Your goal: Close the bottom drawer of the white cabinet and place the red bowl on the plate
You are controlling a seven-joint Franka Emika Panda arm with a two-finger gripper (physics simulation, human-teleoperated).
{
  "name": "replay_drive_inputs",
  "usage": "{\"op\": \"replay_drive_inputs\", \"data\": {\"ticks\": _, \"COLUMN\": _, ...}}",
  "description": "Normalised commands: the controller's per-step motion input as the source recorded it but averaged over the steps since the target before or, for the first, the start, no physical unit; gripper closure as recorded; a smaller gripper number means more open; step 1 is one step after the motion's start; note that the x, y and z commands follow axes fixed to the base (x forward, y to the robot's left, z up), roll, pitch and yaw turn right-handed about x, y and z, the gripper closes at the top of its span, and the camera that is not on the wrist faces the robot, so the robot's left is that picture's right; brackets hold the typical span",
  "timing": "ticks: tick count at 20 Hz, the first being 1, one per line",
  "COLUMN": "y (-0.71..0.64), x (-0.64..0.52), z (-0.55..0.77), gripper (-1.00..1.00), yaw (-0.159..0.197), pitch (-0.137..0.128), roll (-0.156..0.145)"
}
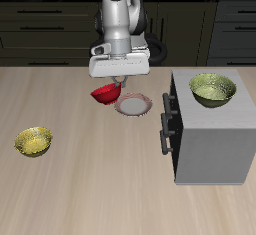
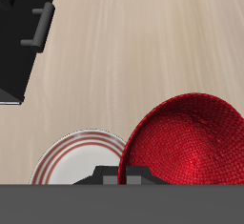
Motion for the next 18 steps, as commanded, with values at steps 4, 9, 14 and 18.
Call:
{"op": "replay_drive_inputs", "data": {"ticks": 4, "y": 0.1, "x": -0.14, "z": 0.03, "gripper": 1.0, "yaw": 0.02, "pitch": -0.012, "roll": 0.024}}
{"op": "replay_drive_inputs", "data": {"ticks": 9, "y": 0.14, "x": -0.15, "z": -0.02, "gripper": 1.0, "yaw": 0.003, "pitch": 0.01, "roll": 0.035}}
{"op": "replay_drive_inputs", "data": {"ticks": 14, "y": 0.18, "x": -0.18, "z": -0.08, "gripper": 1.0, "yaw": -0.012, "pitch": 0.008, "roll": 0.038}}
{"op": "replay_drive_inputs", "data": {"ticks": 18, "y": 0.25, "x": -0.11, "z": -0.13, "gripper": 1.0, "yaw": -0.002, "pitch": 0.021, "roll": 0.047}}
